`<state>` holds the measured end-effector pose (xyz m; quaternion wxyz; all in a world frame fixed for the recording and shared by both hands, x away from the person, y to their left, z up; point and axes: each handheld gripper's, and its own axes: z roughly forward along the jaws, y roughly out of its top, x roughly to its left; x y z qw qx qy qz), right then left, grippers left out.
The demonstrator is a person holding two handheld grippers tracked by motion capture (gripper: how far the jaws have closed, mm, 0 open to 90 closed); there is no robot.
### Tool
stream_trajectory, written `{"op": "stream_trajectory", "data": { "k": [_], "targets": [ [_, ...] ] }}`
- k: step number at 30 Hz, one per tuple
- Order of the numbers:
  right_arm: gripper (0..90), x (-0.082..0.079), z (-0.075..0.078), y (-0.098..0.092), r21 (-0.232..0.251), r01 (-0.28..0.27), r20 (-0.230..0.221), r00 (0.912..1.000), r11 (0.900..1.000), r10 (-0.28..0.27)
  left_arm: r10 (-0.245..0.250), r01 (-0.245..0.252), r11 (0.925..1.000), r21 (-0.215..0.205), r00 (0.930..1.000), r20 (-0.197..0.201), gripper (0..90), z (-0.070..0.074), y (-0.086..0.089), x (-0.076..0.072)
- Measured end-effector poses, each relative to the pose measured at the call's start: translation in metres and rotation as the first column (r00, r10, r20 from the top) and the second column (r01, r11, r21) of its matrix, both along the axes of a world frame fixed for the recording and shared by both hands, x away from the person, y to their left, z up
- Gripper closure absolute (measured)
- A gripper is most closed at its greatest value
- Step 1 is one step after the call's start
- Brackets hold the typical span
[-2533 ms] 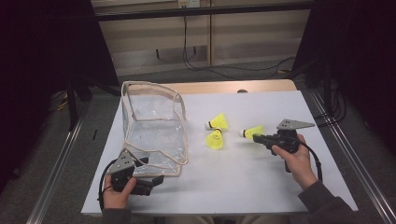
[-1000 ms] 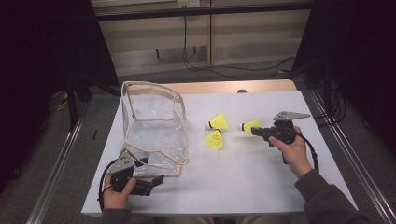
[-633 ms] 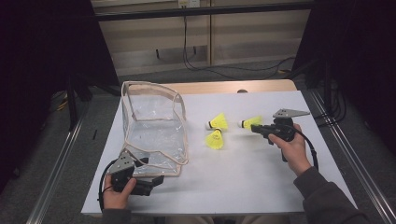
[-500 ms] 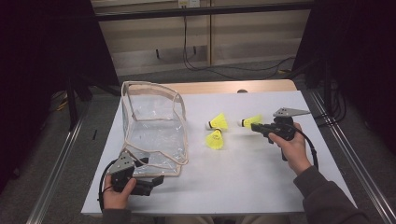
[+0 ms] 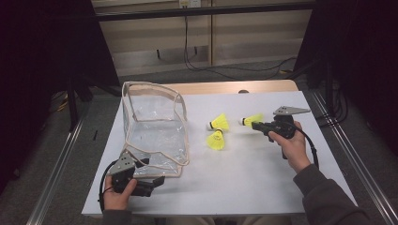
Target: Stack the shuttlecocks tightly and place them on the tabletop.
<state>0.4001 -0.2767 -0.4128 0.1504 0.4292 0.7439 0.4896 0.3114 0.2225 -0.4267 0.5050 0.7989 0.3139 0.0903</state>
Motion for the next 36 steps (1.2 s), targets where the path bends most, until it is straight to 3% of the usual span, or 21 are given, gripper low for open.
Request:
{"op": "stream_trajectory", "data": {
  "k": [36],
  "targets": [
    [89.3, 0.024, -0.007, 0.022, -0.035, -0.016, -0.017, 0.9997, 0.999, 0.015, 0.000, 0.000, 0.9999, -0.014, 1.0000, -0.002, 5.1, 0.000, 0.001, 0.000]
  ]
}}
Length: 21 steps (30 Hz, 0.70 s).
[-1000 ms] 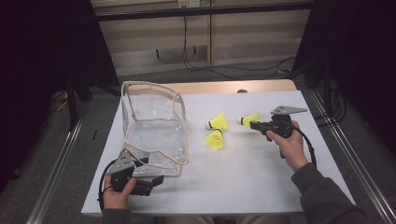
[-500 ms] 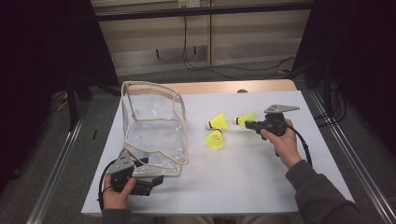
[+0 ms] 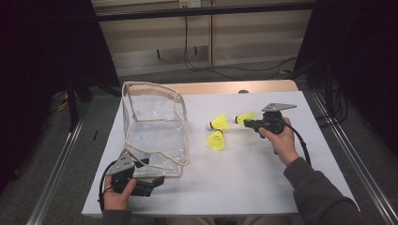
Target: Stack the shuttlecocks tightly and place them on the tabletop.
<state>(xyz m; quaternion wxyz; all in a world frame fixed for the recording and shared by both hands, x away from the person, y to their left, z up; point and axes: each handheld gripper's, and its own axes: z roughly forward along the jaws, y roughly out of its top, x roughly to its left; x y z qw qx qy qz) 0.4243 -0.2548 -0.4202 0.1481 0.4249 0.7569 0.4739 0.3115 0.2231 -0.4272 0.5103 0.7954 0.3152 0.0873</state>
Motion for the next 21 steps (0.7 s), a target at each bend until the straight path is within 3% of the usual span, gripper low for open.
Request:
{"op": "stream_trajectory", "data": {
  "k": [21],
  "targets": [
    [89.2, 0.014, -0.001, 0.008, 0.007, 0.014, 0.001, 0.9999, 1.000, -0.014, 0.002, -0.002, 1.0000, 0.000, 1.0000, -0.002, 5.1, 0.000, 0.000, 0.000]
  ]
}}
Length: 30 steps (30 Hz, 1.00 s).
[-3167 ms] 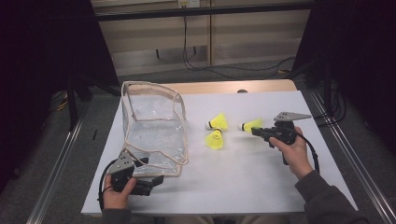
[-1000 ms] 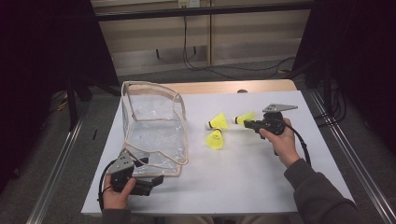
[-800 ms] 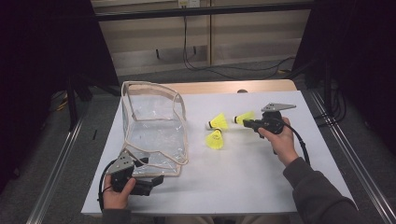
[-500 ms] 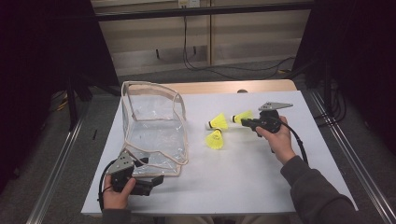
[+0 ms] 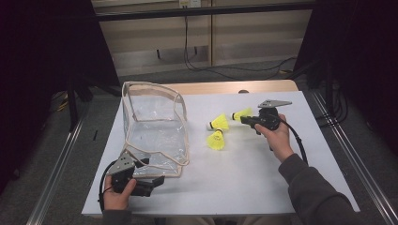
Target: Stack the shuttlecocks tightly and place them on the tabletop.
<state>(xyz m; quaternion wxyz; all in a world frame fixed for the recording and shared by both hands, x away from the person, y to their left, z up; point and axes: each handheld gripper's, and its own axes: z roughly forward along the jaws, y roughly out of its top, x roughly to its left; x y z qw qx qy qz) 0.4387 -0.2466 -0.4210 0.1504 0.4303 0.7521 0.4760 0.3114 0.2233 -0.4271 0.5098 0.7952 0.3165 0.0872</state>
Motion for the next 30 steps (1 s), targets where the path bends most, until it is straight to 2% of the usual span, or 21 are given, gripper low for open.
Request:
{"op": "stream_trajectory", "data": {
  "k": [9, 30],
  "targets": [
    [89.2, 0.002, -0.003, 0.007, -0.021, -0.010, -0.006, 0.9999, 1.000, 0.009, 0.000, 0.000, 1.0000, 0.000, 1.0000, 0.000, 5.1, 0.000, 0.000, 0.000],
    [89.2, 0.003, -0.013, 0.020, -0.021, -0.048, -0.014, 0.9988, 0.999, 0.047, -0.002, 0.002, 1.0000, 0.000, 1.0000, 0.002, 5.1, 0.000, 0.000, 0.000]
  ]
}}
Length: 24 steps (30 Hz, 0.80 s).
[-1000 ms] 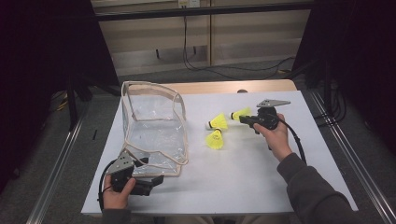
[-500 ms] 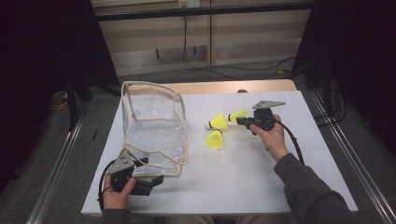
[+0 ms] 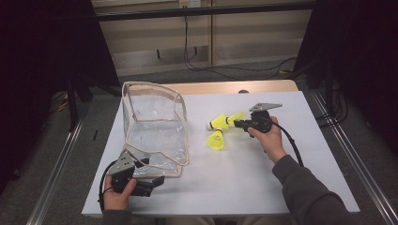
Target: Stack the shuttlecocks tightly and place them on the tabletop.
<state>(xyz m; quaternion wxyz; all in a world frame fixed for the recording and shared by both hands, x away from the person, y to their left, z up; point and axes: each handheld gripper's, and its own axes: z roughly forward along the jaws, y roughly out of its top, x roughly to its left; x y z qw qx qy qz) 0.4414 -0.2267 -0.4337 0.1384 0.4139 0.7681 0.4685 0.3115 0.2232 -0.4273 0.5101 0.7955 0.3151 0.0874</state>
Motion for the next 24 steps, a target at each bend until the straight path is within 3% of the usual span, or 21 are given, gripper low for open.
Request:
{"op": "stream_trajectory", "data": {
  "k": [24],
  "targets": [
    [89.1, 0.0006, -0.0064, 0.0089, 0.002, -0.034, -0.014, 0.9993, 0.999, 0.034, 0.000, 0.000, 1.0000, 0.001, 1.0000, 0.000, 5.1, 0.0000, 0.0001, -0.0002]
  ]
}}
